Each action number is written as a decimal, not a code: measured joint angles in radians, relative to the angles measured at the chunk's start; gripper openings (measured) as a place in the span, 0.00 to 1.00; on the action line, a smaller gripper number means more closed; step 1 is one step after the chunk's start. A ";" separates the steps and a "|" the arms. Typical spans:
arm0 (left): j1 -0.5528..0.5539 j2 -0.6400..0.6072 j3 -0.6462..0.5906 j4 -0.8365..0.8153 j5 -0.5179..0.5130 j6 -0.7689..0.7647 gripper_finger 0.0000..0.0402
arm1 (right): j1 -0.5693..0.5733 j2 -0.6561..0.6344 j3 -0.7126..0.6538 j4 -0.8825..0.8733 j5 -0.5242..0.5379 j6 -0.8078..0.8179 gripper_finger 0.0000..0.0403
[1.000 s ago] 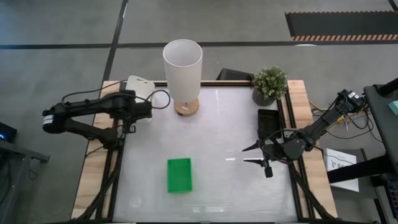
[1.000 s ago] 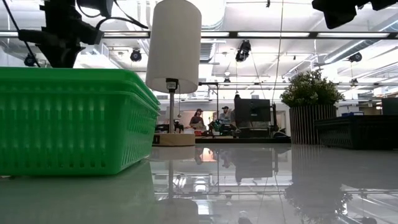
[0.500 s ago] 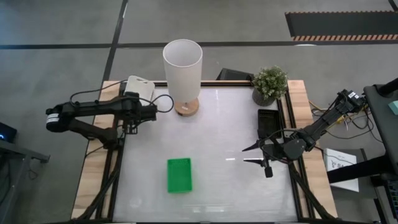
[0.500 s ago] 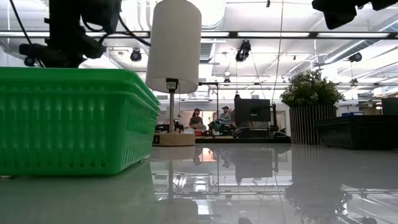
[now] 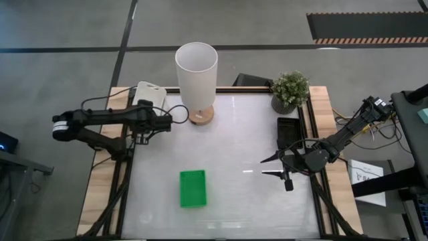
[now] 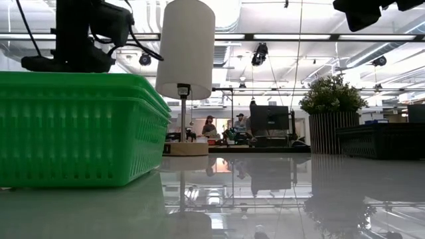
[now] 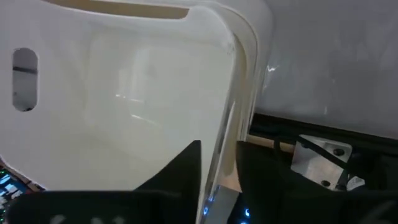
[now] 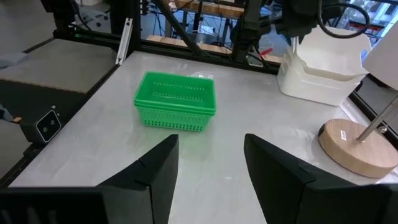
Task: Stack baskets by color
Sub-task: Stack the white bin on the white bins, then return to Home Position
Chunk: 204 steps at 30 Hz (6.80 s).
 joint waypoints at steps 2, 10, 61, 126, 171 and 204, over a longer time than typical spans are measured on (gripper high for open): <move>0.000 -0.010 0.003 0.003 -0.001 0.000 0.16 | 0.000 0.000 0.000 0.000 0.000 0.000 0.44; 0.000 -0.051 0.005 0.000 -0.002 0.002 0.01 | 0.000 0.000 0.000 0.000 0.000 0.000 0.44; 0.185 -0.232 0.222 0.036 0.306 0.090 0.00 | 0.000 0.000 0.000 0.000 0.000 -0.019 0.44; 0.240 -0.087 0.202 0.000 0.291 0.210 0.00 | 0.000 0.000 0.000 -0.001 0.000 -0.018 0.44; 0.240 -0.010 0.206 0.012 0.143 0.010 0.01 | 0.000 0.000 0.000 -0.001 0.000 -0.019 0.44; 0.237 0.041 0.262 -0.028 0.268 0.086 0.34 | 0.000 0.000 0.000 0.047 -0.036 -0.018 0.44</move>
